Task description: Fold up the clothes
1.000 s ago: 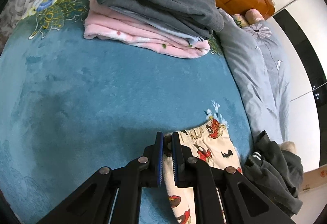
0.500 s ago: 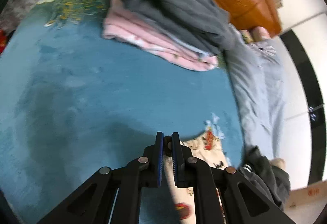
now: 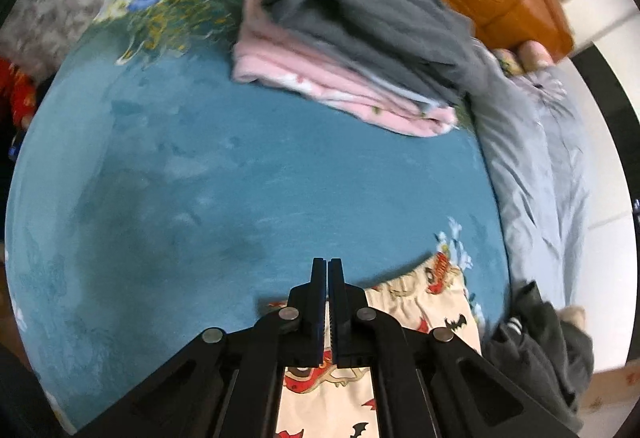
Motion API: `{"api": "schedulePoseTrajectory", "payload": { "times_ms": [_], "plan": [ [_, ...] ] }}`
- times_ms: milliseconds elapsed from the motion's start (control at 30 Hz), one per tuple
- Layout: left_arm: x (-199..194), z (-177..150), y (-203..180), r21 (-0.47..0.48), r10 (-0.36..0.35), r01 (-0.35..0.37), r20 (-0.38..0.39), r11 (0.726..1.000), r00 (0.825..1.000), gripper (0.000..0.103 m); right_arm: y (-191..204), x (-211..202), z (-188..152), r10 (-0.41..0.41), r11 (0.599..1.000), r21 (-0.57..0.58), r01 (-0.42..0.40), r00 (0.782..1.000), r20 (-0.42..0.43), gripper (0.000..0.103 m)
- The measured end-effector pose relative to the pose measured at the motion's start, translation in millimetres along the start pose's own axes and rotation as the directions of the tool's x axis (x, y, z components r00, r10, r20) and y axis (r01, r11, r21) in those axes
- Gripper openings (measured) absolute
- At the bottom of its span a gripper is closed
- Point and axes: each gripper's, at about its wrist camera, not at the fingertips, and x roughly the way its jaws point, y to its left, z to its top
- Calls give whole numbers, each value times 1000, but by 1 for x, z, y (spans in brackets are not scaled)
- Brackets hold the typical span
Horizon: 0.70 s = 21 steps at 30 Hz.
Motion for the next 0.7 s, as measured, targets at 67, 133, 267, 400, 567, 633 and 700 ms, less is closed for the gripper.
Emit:
{"api": "schedulePoseTrajectory", "payload": {
  "times_ms": [67,133,267,400,567,633,700],
  "plan": [
    [-1,-3,-8,38,-22,22,-5,999,1000,3,-6,-12,12,-29,999,31,27,997,69,24],
    [3,-11,-20,86,-59,64,-57,994,997,3,2,-13,26,76,996,34,-79,993,85,28],
    [-2,-38,-44,176,-150,167,-106,970,983,4,46,4,50,412,898,142,-416,909,60,48],
    [0,-61,-55,203,-222,260,-192,944,956,14,93,37,54,654,718,311,-623,756,3,52],
    [-3,-75,-73,278,-214,278,-239,920,947,33,129,65,66,671,669,396,-628,740,40,53],
    [-2,-72,-70,262,-220,283,-245,923,944,37,127,70,76,644,670,413,-617,760,92,53],
    [-3,-71,-64,228,-232,289,-247,930,941,38,125,67,83,614,674,422,-607,777,136,53]
  ]
}}
